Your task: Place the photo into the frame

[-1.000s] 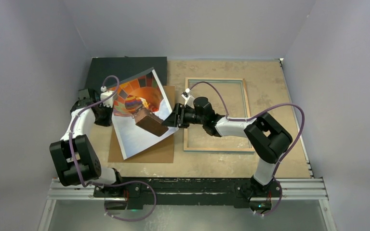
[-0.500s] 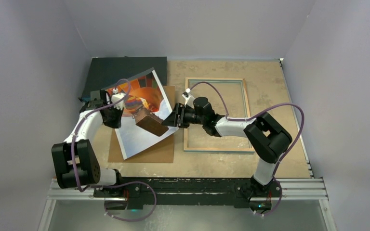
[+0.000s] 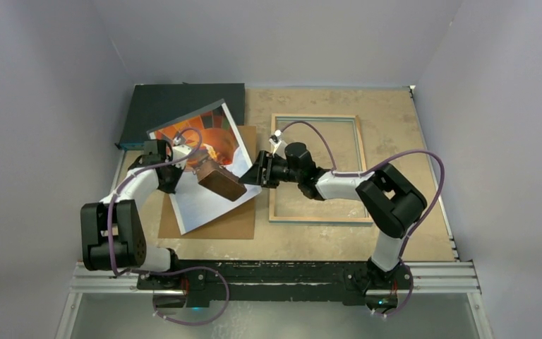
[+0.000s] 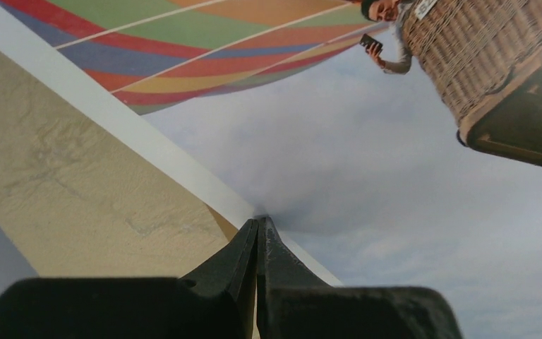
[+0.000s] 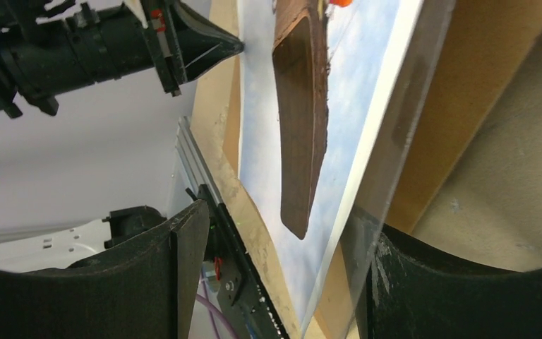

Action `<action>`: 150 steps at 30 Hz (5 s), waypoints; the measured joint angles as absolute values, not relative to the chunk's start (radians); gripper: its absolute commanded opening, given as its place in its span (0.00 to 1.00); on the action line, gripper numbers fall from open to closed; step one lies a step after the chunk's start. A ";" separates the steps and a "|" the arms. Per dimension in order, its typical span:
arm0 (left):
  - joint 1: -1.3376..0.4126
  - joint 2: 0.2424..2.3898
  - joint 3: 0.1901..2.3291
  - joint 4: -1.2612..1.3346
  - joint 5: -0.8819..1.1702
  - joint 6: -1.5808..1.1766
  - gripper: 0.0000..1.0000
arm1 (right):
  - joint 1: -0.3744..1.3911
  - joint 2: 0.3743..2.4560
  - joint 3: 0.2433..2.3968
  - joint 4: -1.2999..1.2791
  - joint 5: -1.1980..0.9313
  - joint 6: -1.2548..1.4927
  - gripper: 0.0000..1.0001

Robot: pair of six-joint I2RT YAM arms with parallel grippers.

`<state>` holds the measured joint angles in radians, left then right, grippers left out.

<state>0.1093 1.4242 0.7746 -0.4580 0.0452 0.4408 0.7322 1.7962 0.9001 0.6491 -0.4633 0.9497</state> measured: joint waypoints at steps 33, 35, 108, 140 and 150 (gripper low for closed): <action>0.109 1.401 0.656 -0.300 -0.162 0.541 0.00 | 0.606 1.770 0.794 0.730 -0.529 0.984 0.27; 0.109 1.406 0.656 -0.297 -0.165 0.541 0.00 | 0.601 1.770 0.789 0.738 -0.537 0.987 0.19; 0.109 1.427 0.772 -0.354 -0.162 0.506 0.05 | 0.245 1.005 0.871 -0.236 0.089 0.642 0.00; -0.705 1.749 1.152 -0.520 -0.325 0.334 0.10 | 0.236 1.007 0.633 -0.313 0.055 0.744 0.99; -0.702 1.718 1.141 -0.502 -0.355 0.333 0.08 | 0.234 1.484 1.061 -0.204 -0.080 0.495 0.99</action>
<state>-0.7025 1.7180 1.1408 -0.5022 -0.3546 0.3332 0.2340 1.4841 1.0607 -0.2039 -0.0795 0.4950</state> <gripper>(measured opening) 0.089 0.987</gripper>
